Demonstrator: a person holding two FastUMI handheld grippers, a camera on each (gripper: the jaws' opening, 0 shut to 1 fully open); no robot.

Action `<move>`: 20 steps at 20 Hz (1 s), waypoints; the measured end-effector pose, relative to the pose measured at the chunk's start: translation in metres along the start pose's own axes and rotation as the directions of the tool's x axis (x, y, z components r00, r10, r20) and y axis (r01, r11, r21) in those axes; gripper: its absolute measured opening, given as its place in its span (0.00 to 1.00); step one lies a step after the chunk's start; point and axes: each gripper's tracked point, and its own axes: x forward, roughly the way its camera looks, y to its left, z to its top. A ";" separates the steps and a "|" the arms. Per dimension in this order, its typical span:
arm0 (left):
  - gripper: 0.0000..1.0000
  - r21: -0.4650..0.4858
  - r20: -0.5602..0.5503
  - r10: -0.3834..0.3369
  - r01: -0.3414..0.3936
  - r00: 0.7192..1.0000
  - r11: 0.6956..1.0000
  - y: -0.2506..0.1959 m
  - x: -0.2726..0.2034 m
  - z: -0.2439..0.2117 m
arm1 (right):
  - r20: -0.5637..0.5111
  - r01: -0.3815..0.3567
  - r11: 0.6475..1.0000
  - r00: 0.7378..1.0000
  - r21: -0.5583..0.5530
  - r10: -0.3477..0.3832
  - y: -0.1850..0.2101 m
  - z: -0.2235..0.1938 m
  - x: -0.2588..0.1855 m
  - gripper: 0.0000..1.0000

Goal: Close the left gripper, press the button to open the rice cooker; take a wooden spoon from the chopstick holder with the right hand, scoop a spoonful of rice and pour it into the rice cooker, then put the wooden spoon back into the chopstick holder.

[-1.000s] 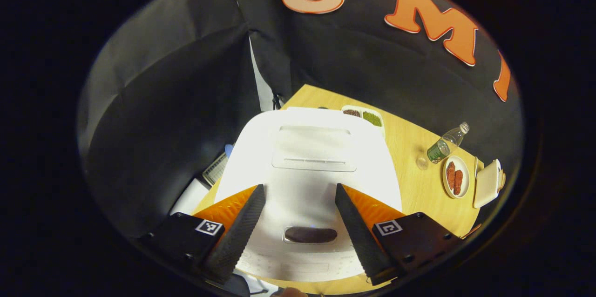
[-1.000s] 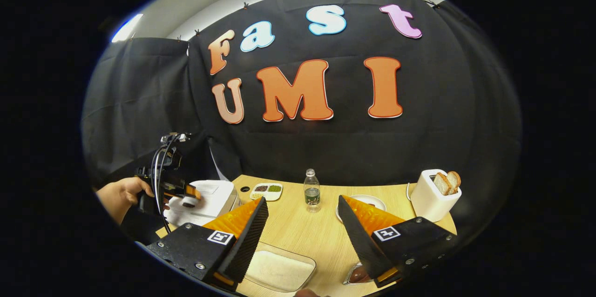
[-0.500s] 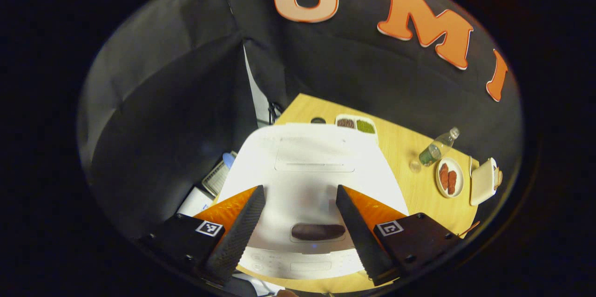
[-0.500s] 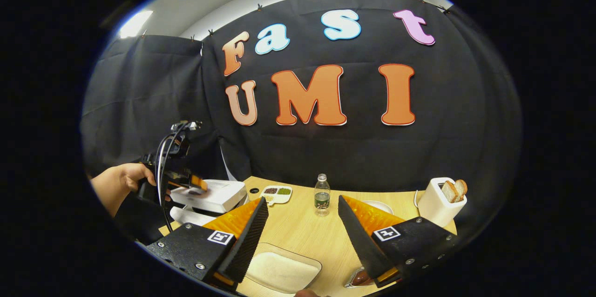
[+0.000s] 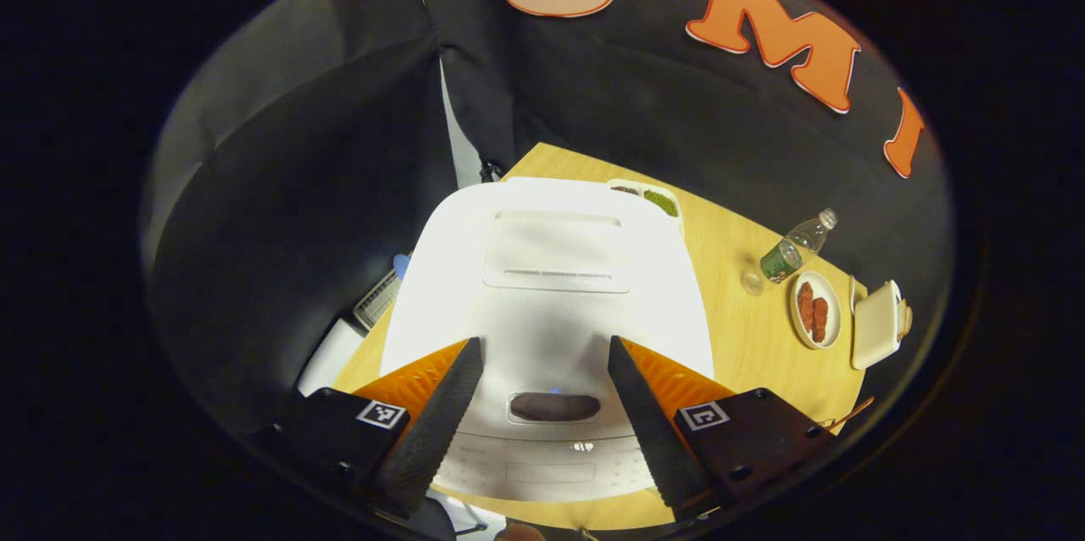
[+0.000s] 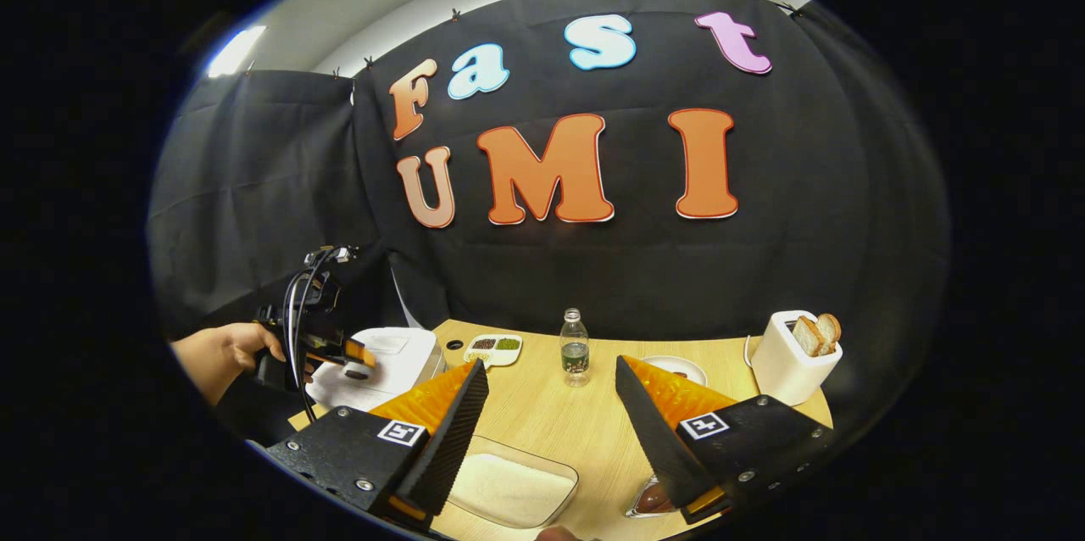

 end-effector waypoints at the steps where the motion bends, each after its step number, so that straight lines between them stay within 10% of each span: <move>1: 1.00 0.007 0.058 -0.010 0.009 0.998 1.000 -0.004 -0.012 0.008 | 0.000 -0.005 1.000 1.000 -0.007 0.005 0.003 0.000 0.001 0.94; 5: 1.00 0.086 0.305 -0.064 0.039 0.950 0.995 -0.024 -0.086 0.042 | 0.016 -0.018 0.999 1.000 -0.030 0.019 0.011 0.004 0.003 0.94; 20: 1.00 0.199 0.771 -0.225 0.111 0.596 0.974 -0.068 -0.324 0.071 | 0.211 -0.046 0.994 0.975 -0.101 0.067 0.049 0.074 0.001 0.94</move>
